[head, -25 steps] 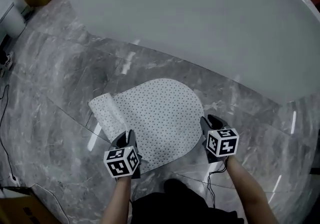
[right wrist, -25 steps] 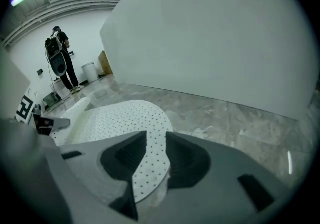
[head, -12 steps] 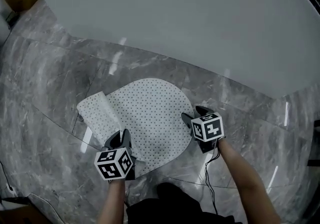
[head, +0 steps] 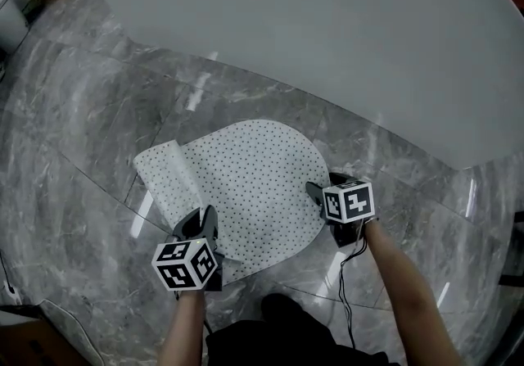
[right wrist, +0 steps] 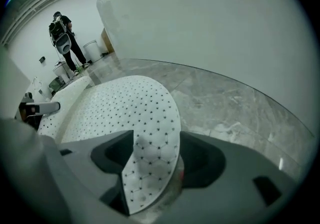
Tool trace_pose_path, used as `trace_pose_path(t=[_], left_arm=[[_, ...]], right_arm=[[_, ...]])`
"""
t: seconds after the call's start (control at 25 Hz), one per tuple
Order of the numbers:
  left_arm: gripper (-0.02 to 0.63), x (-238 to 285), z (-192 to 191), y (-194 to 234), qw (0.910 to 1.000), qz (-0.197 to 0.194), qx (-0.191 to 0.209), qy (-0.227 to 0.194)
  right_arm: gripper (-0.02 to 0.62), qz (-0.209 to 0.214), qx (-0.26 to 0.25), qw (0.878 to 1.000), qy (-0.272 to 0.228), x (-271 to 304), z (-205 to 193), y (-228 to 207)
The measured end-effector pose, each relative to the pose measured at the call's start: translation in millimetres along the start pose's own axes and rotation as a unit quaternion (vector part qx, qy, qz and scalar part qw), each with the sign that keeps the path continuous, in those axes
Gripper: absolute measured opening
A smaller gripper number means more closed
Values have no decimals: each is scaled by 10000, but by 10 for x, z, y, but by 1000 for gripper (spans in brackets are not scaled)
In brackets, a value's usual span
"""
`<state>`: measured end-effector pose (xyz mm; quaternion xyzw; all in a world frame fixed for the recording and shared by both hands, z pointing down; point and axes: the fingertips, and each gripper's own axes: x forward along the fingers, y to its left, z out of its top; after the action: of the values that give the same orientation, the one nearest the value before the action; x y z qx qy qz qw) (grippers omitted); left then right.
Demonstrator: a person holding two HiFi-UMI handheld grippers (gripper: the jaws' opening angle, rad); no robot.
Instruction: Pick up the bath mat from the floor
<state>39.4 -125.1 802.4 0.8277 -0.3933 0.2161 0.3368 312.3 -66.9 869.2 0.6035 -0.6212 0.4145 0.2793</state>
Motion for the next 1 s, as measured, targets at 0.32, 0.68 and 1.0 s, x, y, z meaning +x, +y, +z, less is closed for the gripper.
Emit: trace_pose_path(t=[0.32,0.68,1.0], left_arm=[[32,-184,40,123,9994,-32,-248,-219],[32,-522,-9,300,9982,167,-400,-414],[32,-1075,-81,614,9929,690,-671,-694]], right_arm=[[272,513,274,9982,172,-5,-89,274],[172,897,-52,9959,69,-134,-43,761],[51,769,-66,9970,-90,-345,12,982]])
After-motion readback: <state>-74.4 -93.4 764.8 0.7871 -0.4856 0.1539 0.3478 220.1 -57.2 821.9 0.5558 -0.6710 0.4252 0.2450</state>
